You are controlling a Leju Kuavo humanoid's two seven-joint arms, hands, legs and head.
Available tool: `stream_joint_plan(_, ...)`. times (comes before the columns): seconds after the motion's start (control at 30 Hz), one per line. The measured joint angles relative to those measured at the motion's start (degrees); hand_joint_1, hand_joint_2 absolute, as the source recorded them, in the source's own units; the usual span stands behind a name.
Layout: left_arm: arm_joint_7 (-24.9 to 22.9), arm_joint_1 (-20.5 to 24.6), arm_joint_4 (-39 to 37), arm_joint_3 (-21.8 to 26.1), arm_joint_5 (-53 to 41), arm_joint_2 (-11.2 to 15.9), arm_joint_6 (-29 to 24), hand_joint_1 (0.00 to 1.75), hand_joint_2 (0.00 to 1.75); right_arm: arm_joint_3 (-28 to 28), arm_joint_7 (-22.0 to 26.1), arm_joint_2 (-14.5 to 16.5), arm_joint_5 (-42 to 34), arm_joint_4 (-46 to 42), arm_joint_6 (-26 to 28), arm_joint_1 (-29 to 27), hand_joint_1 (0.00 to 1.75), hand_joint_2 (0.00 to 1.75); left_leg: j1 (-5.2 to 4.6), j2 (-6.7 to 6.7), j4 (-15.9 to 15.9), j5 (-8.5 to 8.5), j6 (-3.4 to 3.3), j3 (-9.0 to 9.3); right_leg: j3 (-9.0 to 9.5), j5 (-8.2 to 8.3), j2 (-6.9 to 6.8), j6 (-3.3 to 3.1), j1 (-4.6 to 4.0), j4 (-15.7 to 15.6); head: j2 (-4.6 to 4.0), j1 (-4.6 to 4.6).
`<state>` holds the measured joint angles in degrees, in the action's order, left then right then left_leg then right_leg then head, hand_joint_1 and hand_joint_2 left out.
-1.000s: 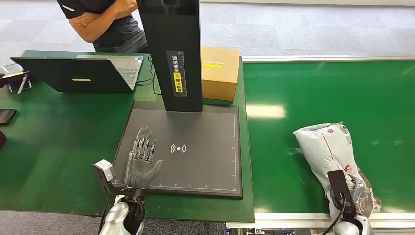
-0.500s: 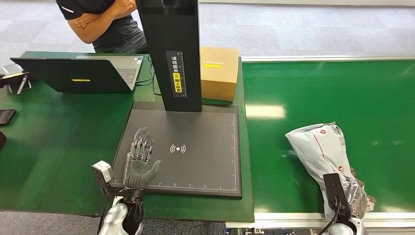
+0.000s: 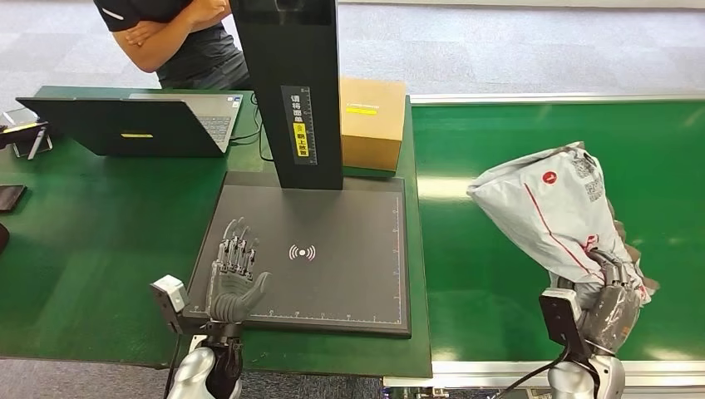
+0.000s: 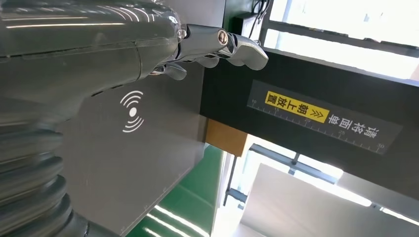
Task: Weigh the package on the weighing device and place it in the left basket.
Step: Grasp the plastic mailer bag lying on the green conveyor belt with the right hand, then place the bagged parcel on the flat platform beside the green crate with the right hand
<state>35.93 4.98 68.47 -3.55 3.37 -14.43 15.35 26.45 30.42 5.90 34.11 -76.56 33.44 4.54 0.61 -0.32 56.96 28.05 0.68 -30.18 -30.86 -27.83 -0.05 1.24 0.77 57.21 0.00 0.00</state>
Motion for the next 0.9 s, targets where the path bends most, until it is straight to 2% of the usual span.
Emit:
stream_joint_plan(0.13,1.3,-0.2,0.9,-0.2,-4.2,0.0,-4.7,0.0,1.75,-5.0,-2.3,-0.1,6.8,-3.2,-2.5,0.1,1.75,1.75,0.0,0.0,0.0,-0.01,0.02,0.0,0.01,0.01,0.0,0.0,0.0,0.0,0.0,0.01)
stream_joint_plan(0.2,1.8,-0.2,2.0,-0.5,-7.3,0.0,-7.3,0.0,1.75,-8.4,-5.7,-0.9,16.1,-3.7,-6.1,0.5,1.75,1.75,0.0,0.0,0.0,-0.02,0.03,0.0,0.0,0.01,0.0,-0.01,-0.01,0.0,0.0,0.0)
stream_joint_plan(0.3,1.8,-0.3,3.6,-1.3,-9.0,0.0,-8.1,0.0,1.75,-14.1,-9.0,-2.6,28.6,-3.2,-10.1,1.4,1.75,1.75,0.0,0.0,0.0,-0.03,0.03,-0.01,0.0,0.01,-0.02,-0.01,0.0,0.0,0.0,0.0)
stream_joint_plan(0.53,2.6,-0.2,5.0,-2.0,-9.1,0.0,-7.1,0.0,1.75,-25.9,-10.4,-6.0,37.1,4.0,-18.3,7.2,1.75,1.75,0.0,0.07,0.0,-0.03,0.04,-0.02,-0.04,0.02,0.05,-0.02,0.0,0.1,0.0,0.01)
stream_joint_plan(0.67,3.2,-0.1,5.0,-2.2,-8.3,0.0,-6.5,0.0,1.75,-32.1,-9.3,-7.6,38.3,11.0,-16.5,12.8,1.75,1.75,0.0,0.11,0.0,-0.05,0.07,0.01,-0.04,0.04,0.07,-0.04,0.0,0.1,0.0,0.0)
stream_joint_plan(0.9,2.8,0.8,5.0,-2.6,-6.8,-0.1,-4.0,0.0,1.75,-41.3,-5.6,-10.3,35.7,18.9,-9.6,21.2,1.75,1.75,0.0,0.11,0.0,-0.11,0.16,0.02,-0.11,0.09,0.09,-0.12,-0.01,0.1,0.0,0.01)
